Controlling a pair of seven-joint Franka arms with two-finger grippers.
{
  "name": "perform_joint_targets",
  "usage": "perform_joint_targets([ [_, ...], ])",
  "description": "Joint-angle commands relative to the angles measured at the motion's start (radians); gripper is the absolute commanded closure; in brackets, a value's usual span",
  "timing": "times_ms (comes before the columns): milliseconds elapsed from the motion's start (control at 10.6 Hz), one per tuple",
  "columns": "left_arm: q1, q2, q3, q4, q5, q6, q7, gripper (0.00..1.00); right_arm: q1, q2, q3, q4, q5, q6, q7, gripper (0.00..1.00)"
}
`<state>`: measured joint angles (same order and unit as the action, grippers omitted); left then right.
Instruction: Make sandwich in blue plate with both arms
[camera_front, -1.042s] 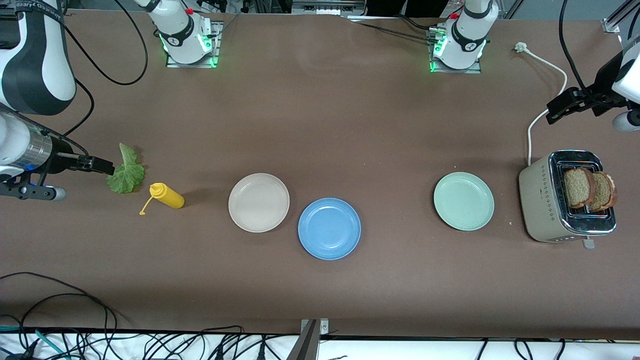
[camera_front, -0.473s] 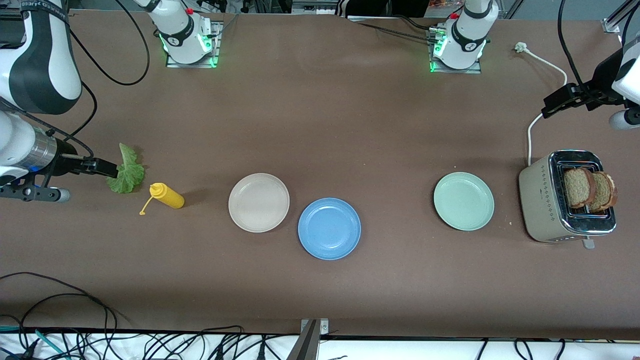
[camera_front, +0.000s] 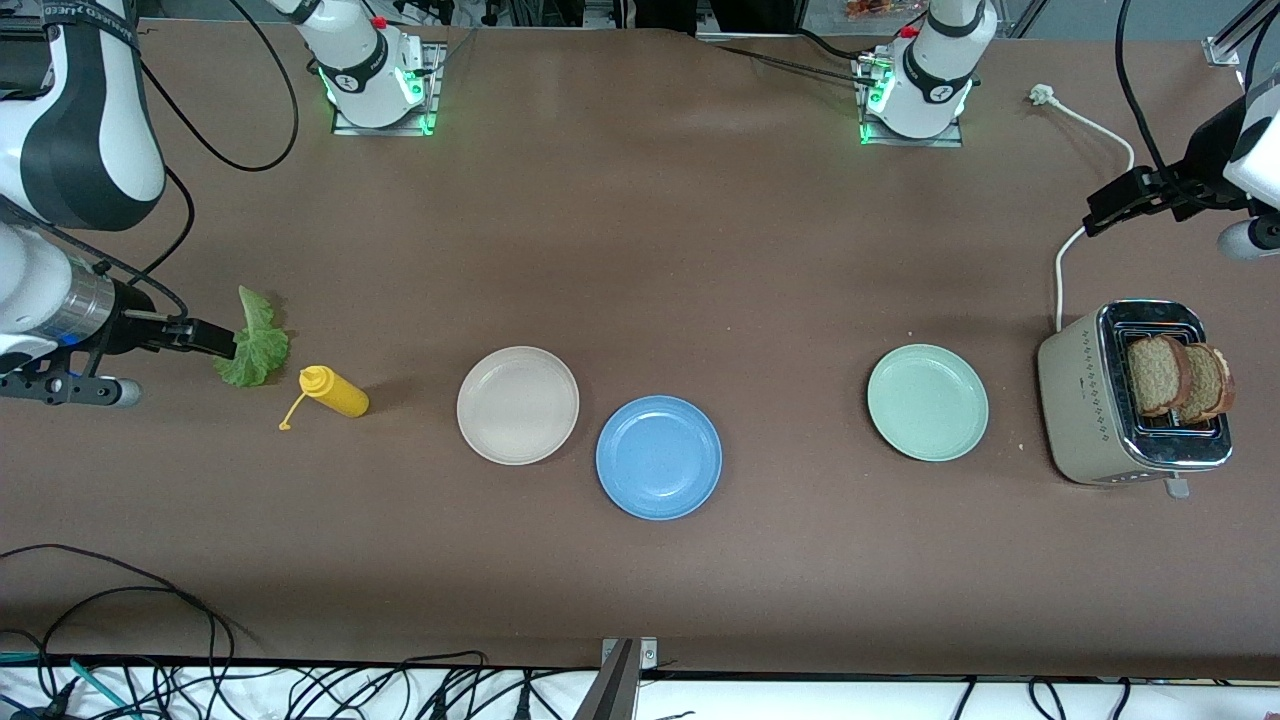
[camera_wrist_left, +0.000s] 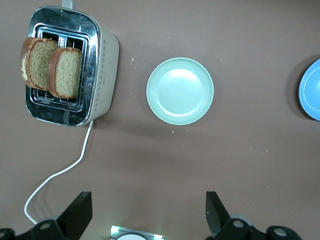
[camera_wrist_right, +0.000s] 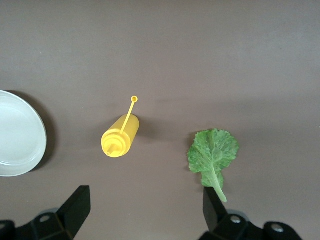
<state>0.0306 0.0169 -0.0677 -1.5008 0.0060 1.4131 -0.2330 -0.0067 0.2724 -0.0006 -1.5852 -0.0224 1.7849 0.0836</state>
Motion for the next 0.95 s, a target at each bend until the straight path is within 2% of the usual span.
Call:
perform_joint_targets([
  [0, 0.003, -0.002, -0.006, 0.019, -0.021, -0.02, -0.003, 0.0, -0.001, -0.007, 0.002, -0.013, 0.001, 0.008, -0.005, 0.0],
  [852, 0.003, 0.0, -0.003, 0.019, -0.023, -0.022, -0.003, 0.0, 0.001, -0.012, 0.002, -0.018, -0.004, -0.007, -0.001, 0.0],
])
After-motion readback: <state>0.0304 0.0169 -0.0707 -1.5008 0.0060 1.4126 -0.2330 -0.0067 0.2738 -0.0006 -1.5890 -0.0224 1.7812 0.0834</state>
